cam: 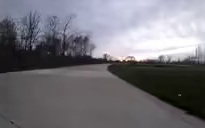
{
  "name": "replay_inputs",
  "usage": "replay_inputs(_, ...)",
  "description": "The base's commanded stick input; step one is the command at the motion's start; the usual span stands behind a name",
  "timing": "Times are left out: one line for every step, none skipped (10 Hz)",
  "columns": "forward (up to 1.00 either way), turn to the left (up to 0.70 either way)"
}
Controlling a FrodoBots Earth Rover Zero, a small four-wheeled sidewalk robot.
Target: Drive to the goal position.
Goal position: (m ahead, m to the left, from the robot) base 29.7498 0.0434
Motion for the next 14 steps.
replay_inputs(1.0, -0.02)
replay_inputs(1.0, -0.02)
replay_inputs(1.0, -0.02)
replay_inputs(1.0, -0.02)
replay_inputs(1.0, -0.02)
replay_inputs(1.0, -0.02)
replay_inputs(1.0, -0.02)
replay_inputs(1.0, -0.02)
replay_inputs(1.0, -0.02)
replay_inputs(1.0, -0.02)
replay_inputs(1.0, -0.02)
replay_inputs(1.0, -0.02)
replay_inputs(1.0, -0.03)
replay_inputs(1.0, -0.03)
